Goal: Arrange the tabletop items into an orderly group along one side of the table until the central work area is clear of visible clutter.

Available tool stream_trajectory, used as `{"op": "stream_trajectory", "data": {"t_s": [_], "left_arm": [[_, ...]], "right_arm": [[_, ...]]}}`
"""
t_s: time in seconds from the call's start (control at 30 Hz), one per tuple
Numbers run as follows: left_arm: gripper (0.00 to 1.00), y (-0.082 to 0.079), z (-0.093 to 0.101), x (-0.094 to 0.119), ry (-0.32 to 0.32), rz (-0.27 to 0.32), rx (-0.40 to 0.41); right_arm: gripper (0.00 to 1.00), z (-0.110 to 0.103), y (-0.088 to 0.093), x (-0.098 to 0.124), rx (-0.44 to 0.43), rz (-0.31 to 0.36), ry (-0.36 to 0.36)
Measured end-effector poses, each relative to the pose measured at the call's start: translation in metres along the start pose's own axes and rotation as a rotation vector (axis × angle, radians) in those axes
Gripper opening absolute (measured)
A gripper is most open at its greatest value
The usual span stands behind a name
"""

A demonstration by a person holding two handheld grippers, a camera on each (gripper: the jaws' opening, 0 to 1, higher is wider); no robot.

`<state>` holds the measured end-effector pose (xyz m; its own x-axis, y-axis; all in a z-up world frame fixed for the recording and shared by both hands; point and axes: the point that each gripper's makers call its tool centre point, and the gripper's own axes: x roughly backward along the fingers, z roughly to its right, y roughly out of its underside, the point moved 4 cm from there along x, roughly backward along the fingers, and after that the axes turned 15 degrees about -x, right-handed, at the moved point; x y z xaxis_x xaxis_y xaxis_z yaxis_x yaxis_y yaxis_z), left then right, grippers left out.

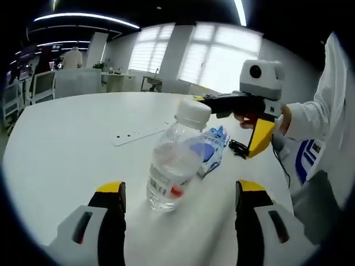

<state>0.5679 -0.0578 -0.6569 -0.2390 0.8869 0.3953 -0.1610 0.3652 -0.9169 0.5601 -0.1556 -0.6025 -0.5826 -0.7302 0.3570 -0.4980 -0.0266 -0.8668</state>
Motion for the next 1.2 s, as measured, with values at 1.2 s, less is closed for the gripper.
{"op": "stream_trajectory", "data": {"t_s": [1.2], "left_arm": [[0.99, -0.008, 0.058, 0.051, -0.042, -0.021, 0.029]], "right_arm": [[0.87, -0.005, 0.044, 0.083, -0.080, -0.078, 0.045]]}}
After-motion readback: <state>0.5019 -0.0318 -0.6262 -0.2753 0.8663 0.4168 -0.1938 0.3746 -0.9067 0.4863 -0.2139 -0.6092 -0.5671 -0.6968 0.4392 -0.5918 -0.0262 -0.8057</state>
